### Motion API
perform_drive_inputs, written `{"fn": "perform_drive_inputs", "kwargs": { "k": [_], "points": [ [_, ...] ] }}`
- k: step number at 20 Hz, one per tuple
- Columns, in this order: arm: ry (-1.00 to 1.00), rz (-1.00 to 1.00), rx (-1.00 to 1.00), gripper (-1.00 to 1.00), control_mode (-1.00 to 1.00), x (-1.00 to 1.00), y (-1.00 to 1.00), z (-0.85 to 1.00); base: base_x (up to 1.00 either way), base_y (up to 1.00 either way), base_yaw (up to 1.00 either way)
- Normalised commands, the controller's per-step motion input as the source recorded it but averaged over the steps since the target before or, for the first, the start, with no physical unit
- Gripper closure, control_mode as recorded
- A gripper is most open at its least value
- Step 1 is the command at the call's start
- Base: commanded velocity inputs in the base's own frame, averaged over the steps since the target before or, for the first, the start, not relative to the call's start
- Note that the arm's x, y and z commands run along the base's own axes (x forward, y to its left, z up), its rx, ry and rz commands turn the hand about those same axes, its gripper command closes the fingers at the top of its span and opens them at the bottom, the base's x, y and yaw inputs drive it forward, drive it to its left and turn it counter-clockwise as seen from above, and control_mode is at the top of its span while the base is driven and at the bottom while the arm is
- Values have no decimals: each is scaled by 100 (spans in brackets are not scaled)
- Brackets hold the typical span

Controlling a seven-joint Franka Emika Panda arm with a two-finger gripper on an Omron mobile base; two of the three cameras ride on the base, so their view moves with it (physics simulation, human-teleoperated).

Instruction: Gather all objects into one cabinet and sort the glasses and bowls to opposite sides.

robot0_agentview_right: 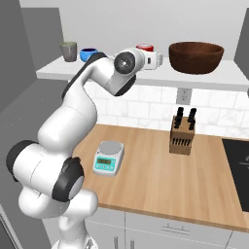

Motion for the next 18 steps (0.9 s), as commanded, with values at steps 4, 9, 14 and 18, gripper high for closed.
{"fn": "perform_drive_inputs", "kwargs": {
  "k": [4, 9, 14, 18],
  "points": [
    [0, 0, 2, -100, -100, 12, -14, 0, 0, 0, 0],
    [0, 0, 3, -100, -100, 4, -26, -6, 0, 0, 0],
    [0, 0, 1, -100, -100, 0, -19, -17, 0, 0, 0],
    [0, 0, 0, -100, -100, 1, 0, -14, 0, 0, 0]
  ]
}}
